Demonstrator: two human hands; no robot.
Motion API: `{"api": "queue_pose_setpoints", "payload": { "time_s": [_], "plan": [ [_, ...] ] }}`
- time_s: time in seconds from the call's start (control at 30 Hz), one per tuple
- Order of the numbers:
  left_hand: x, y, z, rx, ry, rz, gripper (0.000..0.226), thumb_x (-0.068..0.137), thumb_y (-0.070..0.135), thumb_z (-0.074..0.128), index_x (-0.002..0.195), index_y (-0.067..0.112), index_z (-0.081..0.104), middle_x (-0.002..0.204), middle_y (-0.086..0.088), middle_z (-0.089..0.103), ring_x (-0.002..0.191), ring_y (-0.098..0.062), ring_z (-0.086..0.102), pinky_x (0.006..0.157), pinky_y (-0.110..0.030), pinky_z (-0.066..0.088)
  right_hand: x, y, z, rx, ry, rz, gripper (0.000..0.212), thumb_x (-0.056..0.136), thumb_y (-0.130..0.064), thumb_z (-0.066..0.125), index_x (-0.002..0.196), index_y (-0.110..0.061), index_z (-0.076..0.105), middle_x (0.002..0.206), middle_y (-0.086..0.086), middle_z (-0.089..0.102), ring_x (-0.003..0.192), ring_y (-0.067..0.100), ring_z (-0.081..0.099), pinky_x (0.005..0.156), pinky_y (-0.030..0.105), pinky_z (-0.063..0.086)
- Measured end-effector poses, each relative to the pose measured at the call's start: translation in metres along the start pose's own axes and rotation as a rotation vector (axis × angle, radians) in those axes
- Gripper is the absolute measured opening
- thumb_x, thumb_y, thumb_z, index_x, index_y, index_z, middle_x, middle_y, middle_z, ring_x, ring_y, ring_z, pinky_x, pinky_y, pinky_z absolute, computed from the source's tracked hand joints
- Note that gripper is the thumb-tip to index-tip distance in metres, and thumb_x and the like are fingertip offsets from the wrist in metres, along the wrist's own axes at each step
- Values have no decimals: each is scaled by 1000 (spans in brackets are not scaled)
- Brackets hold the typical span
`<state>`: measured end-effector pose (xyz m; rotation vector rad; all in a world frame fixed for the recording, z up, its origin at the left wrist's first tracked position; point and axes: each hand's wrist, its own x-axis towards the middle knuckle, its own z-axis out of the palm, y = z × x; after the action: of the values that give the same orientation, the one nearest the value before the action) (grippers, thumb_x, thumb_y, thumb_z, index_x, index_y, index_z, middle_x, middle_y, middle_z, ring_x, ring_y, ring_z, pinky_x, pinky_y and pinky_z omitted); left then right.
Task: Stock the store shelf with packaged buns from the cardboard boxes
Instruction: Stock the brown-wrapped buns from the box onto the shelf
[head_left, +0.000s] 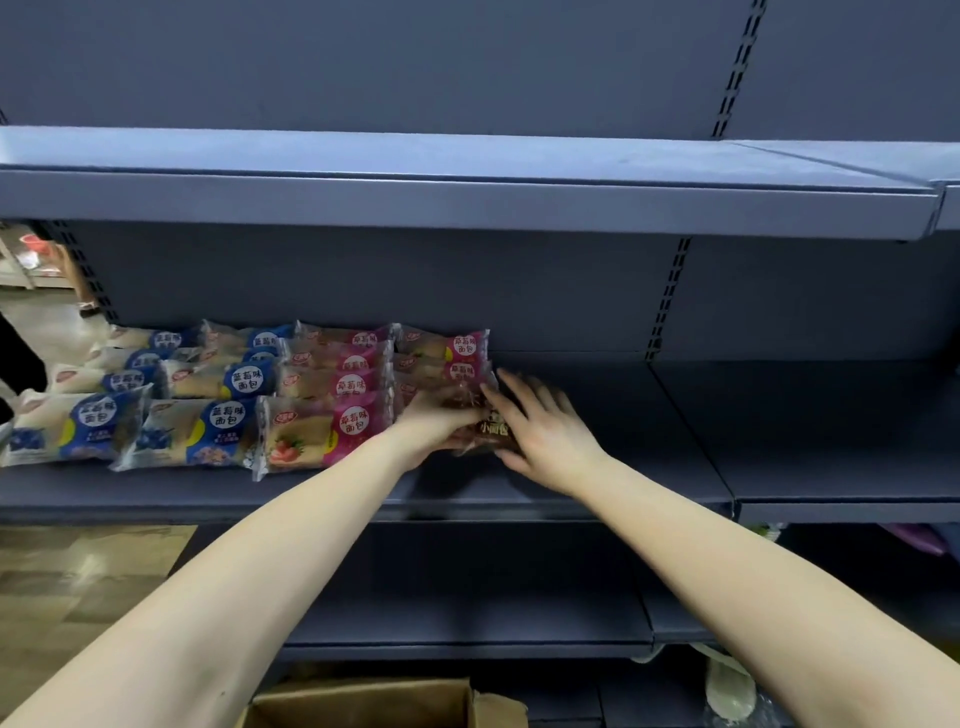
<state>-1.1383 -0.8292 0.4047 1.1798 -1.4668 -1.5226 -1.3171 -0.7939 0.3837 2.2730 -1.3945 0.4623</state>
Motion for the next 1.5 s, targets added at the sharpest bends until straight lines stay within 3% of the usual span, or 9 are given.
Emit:
{"api": "queue_pose_setpoints", "payload": {
  "time_s": [0.1,0.23,0.4,0.53,0.73,0.87,1.0,1.17,1.5],
  "plan": [
    [4,-4,13,143,33,68,23,87,12,65,109,16,64,104,-9,69,93,-22,67,83,-35,56,2,-8,4,85,-120,97,90,60,-35,83,137,-7,47,113,17,63,90,38,63,80,48,50],
    [13,-10,18,807,83,228,35,94,28,50,127,15,53,120,-8,61,111,-25,56,92,-32,44,1,3,19,-51,-122,122,93,42,-37,90,125,-7,60,92,11,65,71,32,63,61,38,51],
    [25,-21,24,1182,242,276,55,97,35,40,147,15,27,151,-10,28,140,-32,21,114,-41,19,8,33,28,-9,-292,305,88,89,-54,52,152,-13,7,140,12,40,120,34,46,97,42,36],
    [41,-38,28,1335,297,260,63,97,39,36,151,12,17,158,-13,12,144,-36,8,118,-46,1,16,50,44,-41,-345,374,86,92,-61,38,152,-12,1,141,11,38,123,31,43,97,42,34],
    [54,-65,24,1344,399,353,67,86,44,29,139,5,44,146,-18,41,135,-42,34,113,-51,16,40,69,70,-74,-355,343,77,91,-32,53,151,-12,9,143,6,37,132,32,30,113,60,8],
    [58,-67,24,1288,438,360,68,84,47,30,138,8,44,148,-16,37,138,-38,30,116,-48,12,69,79,88,-55,-368,297,70,87,-16,55,148,-13,21,150,8,28,140,33,18,115,58,-1],
    [59,-67,24,1270,460,380,65,84,44,33,136,7,47,146,-18,39,137,-38,32,116,-48,13,97,79,107,-12,-367,361,66,89,-11,54,147,-20,25,155,10,15,142,38,10,113,60,6],
    [61,-70,25,1252,491,401,61,83,42,39,130,5,52,142,-19,45,133,-39,37,114,-49,17,119,65,121,89,-362,461,64,93,-5,48,150,-18,20,154,13,11,140,43,8,104,55,36],
    [64,-74,23,1241,517,440,57,82,41,45,125,5,56,139,-18,48,132,-38,40,114,-49,19,127,62,123,186,-399,535,71,94,-11,50,152,-15,10,153,12,11,141,43,2,101,53,41]
  ]
}}
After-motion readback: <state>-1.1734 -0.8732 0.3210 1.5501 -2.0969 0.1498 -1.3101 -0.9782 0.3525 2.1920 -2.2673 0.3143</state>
